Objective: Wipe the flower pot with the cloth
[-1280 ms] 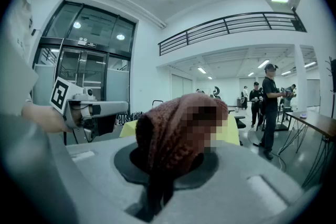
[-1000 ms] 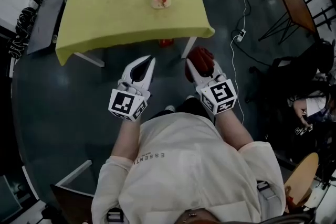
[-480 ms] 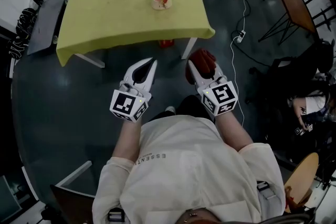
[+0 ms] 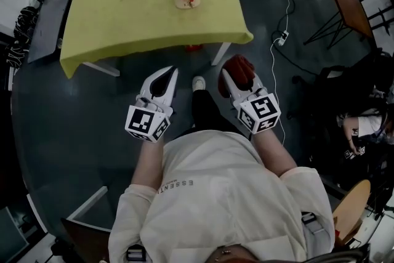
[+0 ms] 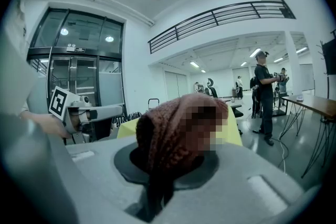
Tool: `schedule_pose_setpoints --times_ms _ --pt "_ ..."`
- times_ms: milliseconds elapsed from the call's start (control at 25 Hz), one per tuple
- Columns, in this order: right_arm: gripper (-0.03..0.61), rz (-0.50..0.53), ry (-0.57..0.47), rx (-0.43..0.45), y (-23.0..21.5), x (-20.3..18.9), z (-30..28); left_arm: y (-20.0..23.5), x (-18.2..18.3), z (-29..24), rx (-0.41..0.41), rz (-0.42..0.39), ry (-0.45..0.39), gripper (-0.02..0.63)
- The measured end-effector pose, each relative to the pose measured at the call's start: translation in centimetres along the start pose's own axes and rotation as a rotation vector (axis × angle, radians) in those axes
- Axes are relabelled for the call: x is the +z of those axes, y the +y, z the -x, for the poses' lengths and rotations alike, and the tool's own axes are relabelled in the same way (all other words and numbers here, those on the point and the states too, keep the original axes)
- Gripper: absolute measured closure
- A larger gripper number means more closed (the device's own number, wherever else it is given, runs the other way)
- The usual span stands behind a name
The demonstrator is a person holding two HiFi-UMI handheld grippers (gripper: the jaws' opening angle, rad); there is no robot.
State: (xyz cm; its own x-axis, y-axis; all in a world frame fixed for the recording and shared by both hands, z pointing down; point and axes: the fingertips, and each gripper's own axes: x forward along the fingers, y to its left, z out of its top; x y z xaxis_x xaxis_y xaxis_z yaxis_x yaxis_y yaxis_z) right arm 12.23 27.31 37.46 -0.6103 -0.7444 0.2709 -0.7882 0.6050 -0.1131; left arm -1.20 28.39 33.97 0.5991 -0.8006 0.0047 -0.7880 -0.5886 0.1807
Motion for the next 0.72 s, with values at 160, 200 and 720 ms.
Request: schedule_pose_setpoints --times_ms 160,200,720 --pt "0.535 -0.045 0.018 0.007 -3.0 0.5 -4.2 3.2 0.1 -2.6 0.030 -0.010 0.021 0.598" --pt "0.535 -0.048 0.022 0.008 -3.7 0.8 -5.5 4.4 0.2 -3.4 0.040 -0.012 0.021 0.597" --pt "0.534 -0.030 0.136 0.095 -13.8 1.8 -23.4 17.6 0.2 -16.8 0.056 -0.035 0.064 0.598"
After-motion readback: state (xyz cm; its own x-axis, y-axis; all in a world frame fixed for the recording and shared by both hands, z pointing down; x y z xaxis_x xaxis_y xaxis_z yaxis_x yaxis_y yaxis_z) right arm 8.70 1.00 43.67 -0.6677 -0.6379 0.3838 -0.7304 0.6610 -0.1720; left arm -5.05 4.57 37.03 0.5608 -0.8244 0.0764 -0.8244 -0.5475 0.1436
